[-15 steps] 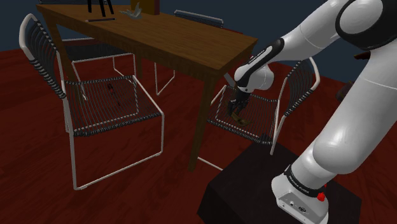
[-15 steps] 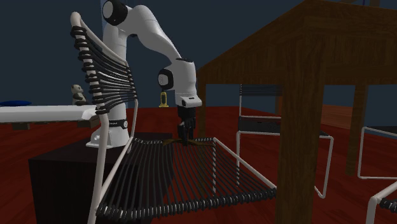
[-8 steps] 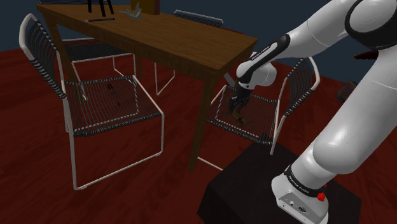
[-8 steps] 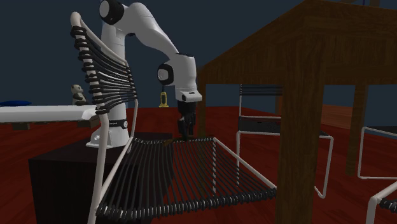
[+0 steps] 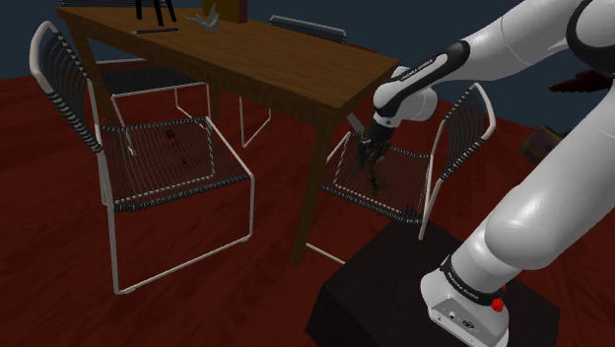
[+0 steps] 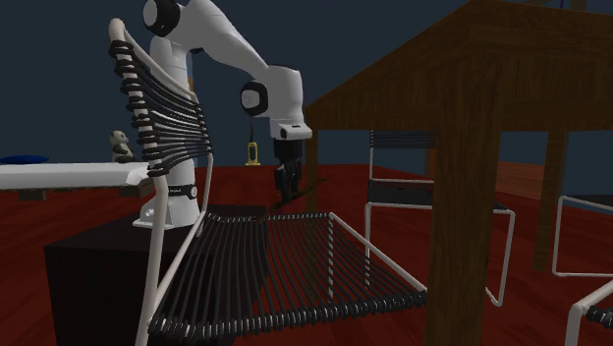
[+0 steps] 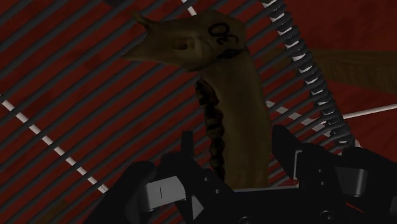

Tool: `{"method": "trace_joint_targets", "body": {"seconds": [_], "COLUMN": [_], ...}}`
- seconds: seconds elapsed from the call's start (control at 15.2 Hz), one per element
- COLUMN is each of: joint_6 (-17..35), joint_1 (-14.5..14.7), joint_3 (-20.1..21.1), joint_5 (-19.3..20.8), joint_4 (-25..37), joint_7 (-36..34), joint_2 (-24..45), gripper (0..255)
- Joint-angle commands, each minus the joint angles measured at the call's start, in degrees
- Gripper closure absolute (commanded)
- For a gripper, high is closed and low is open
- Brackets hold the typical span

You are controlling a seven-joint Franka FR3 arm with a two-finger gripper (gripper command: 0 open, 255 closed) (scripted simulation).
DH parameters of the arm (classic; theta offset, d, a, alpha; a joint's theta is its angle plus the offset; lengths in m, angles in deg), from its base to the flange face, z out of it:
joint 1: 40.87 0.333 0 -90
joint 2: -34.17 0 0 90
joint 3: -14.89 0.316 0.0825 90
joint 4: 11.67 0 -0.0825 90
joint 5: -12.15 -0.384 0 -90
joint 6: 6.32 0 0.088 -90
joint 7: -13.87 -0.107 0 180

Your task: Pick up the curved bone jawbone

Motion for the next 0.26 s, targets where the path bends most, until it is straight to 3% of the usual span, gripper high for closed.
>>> {"method": "trace_joint_targets", "body": {"seconds": [0.0, 0.2], "joint_6": [-1.7, -2.6], "joint_1": [-0.1, -0.2], "joint_3": [0.0, 0.0], "joint_5": [1.0, 1.5], "joint_4": [0.4, 0.7], "joint_7": [-0.8, -1.3], "joint_2": [-1.4, -2.1], "gripper": [255, 255]}}
